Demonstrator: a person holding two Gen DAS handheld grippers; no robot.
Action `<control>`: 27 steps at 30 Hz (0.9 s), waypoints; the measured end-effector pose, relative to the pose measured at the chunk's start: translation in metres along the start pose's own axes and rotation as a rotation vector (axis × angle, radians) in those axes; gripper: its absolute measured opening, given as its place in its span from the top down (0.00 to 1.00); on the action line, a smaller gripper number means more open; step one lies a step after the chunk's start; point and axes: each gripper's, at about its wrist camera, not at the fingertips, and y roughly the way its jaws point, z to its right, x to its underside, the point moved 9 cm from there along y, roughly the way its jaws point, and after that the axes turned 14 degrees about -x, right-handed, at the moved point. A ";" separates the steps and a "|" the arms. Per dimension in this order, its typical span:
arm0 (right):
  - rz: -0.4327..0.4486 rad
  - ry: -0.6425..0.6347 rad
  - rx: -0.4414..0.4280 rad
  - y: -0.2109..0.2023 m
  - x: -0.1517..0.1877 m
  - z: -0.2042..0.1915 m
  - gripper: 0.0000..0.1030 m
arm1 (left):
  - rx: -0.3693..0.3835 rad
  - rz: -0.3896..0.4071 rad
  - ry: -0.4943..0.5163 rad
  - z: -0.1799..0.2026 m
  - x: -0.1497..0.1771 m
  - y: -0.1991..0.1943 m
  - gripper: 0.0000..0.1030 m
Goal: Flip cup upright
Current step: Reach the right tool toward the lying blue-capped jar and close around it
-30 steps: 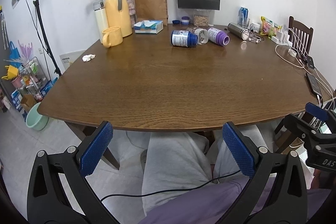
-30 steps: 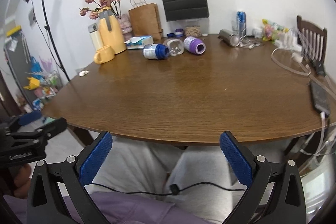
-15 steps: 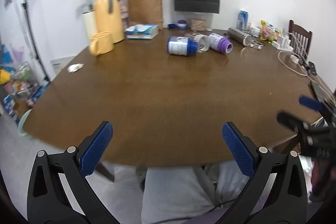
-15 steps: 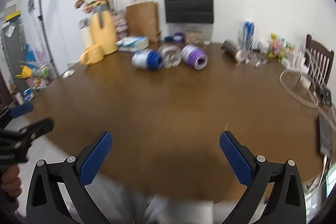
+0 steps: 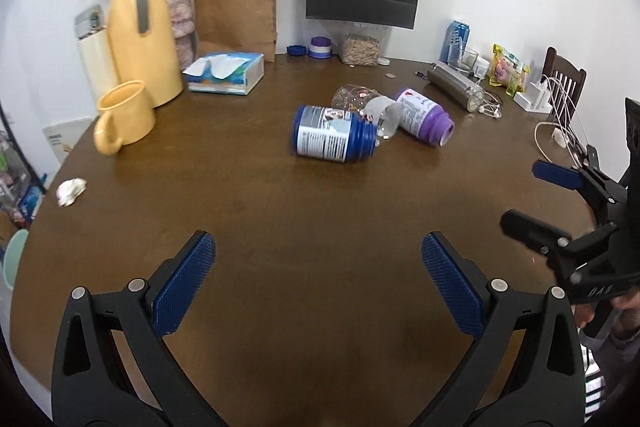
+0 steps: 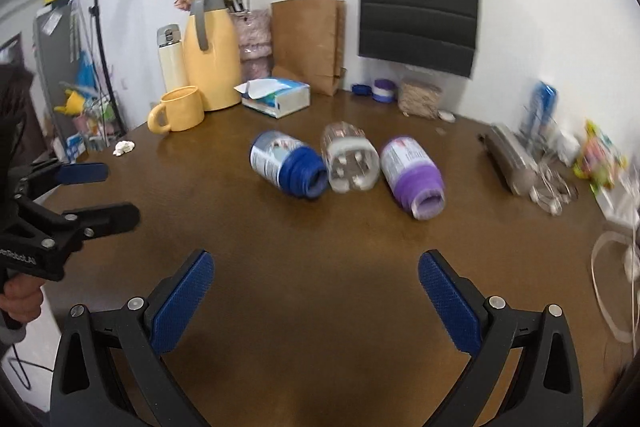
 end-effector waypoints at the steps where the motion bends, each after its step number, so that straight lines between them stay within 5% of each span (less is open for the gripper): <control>1: -0.008 -0.008 -0.012 0.007 -0.005 0.002 0.00 | 0.004 -0.008 0.001 0.001 -0.005 0.008 0.01; 3: -0.018 -0.030 -0.035 0.021 -0.017 0.005 0.02 | 0.006 -0.025 0.006 0.001 -0.017 0.025 0.02; 7: -0.056 -0.098 -0.084 0.053 -0.043 0.008 0.24 | 0.039 -0.055 -0.013 -0.001 -0.044 0.052 0.06; 16: -0.164 -0.153 -0.205 0.127 -0.067 0.006 0.39 | 0.041 -0.090 -0.036 -0.013 -0.088 0.114 0.13; 20: -0.189 -0.129 -0.214 0.152 -0.063 0.013 0.42 | 0.046 -0.152 -0.046 -0.014 -0.091 0.147 0.24; 27: -0.157 -0.100 -0.256 0.172 -0.062 0.015 0.41 | 0.126 -0.204 -0.097 -0.008 -0.097 0.183 0.24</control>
